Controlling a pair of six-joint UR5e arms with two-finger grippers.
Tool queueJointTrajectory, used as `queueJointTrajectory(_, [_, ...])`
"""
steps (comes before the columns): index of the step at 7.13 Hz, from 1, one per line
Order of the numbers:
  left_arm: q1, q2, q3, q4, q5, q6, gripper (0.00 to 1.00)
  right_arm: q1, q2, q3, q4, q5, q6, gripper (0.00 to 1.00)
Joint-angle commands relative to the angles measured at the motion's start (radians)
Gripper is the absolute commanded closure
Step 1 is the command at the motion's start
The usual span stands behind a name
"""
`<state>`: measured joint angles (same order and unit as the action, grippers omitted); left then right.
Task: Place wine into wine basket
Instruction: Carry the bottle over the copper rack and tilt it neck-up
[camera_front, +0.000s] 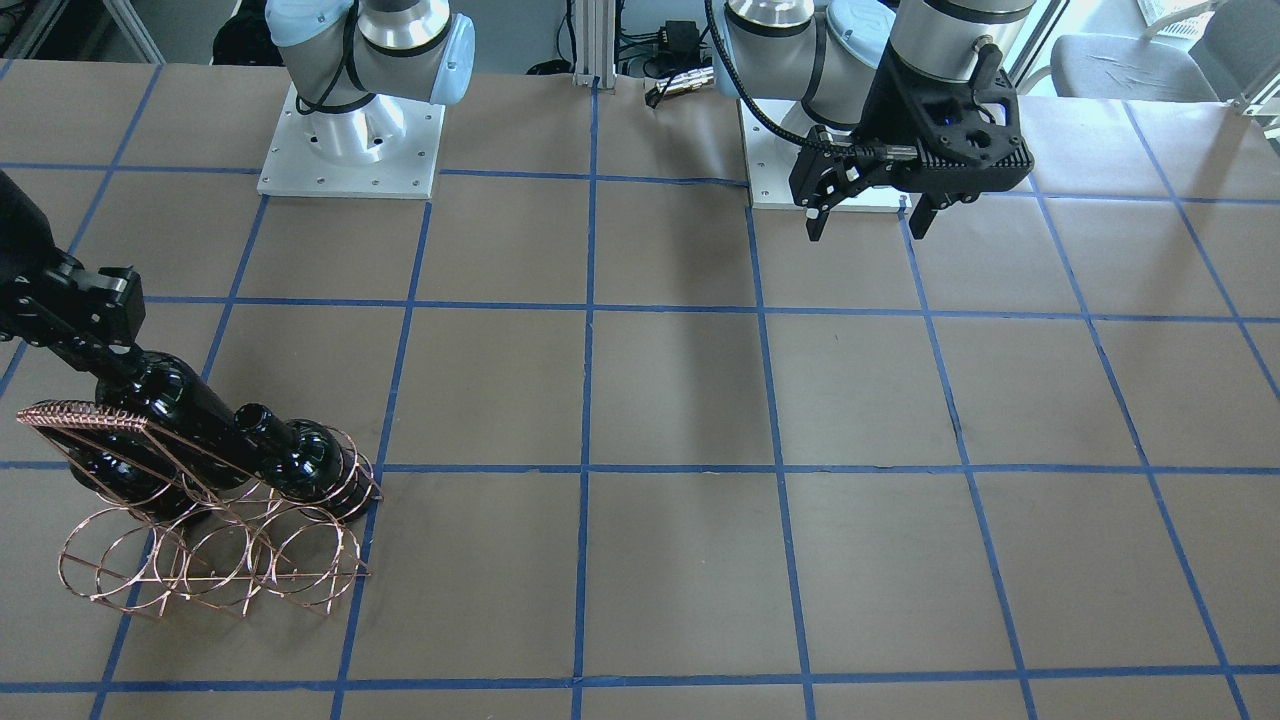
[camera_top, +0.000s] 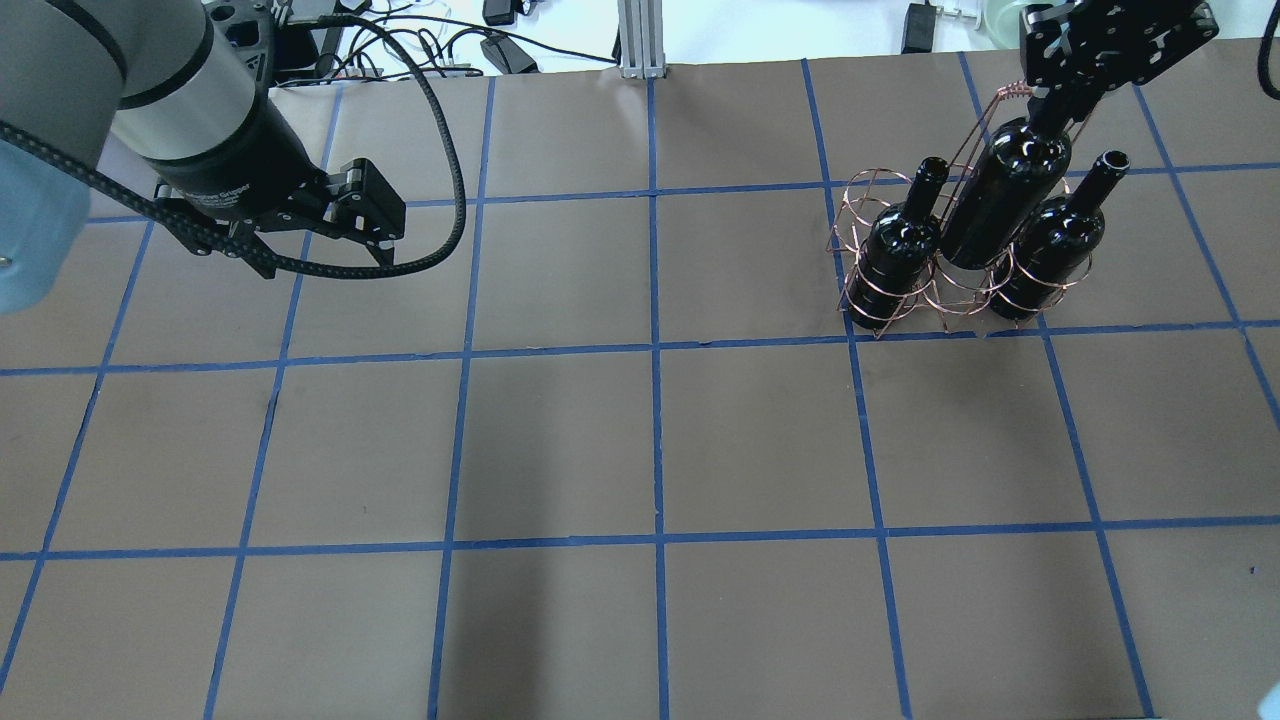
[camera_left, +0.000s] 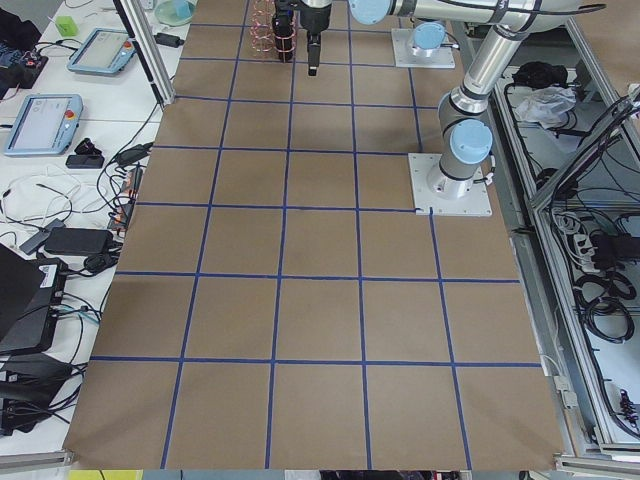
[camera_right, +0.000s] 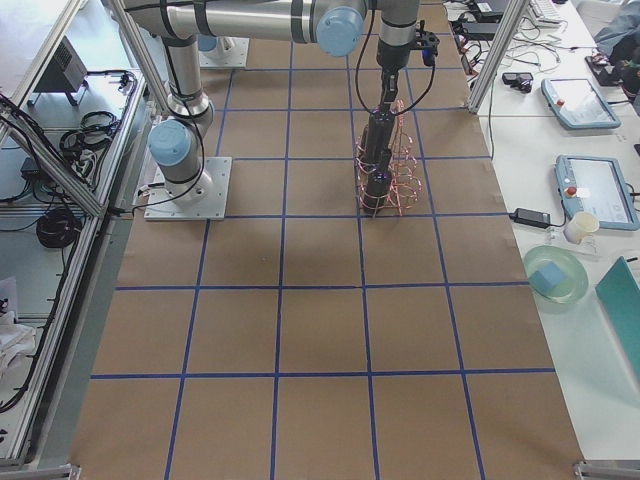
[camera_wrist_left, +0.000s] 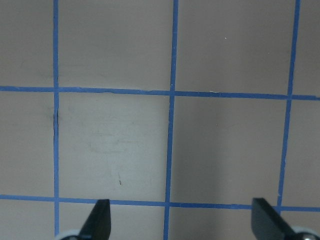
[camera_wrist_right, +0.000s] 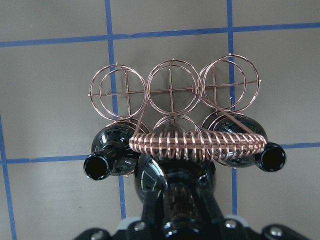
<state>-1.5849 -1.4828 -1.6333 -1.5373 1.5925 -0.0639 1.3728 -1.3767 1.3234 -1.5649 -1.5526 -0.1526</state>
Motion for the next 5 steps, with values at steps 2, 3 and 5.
queueJointTrajectory(2, [0.000,0.006,-0.005,0.002,0.001,-0.002,0.00,0.000,0.018,0.002,-0.007,-0.009,-0.027,1.00])
queueJointTrajectory(3, [0.000,0.006,-0.005,0.002,0.000,-0.002,0.00,0.000,0.018,0.002,-0.003,-0.014,-0.028,1.00])
queueJointTrajectory(5, [0.000,0.009,-0.005,0.002,0.003,-0.001,0.00,0.000,0.019,0.002,-0.009,-0.014,-0.033,1.00])
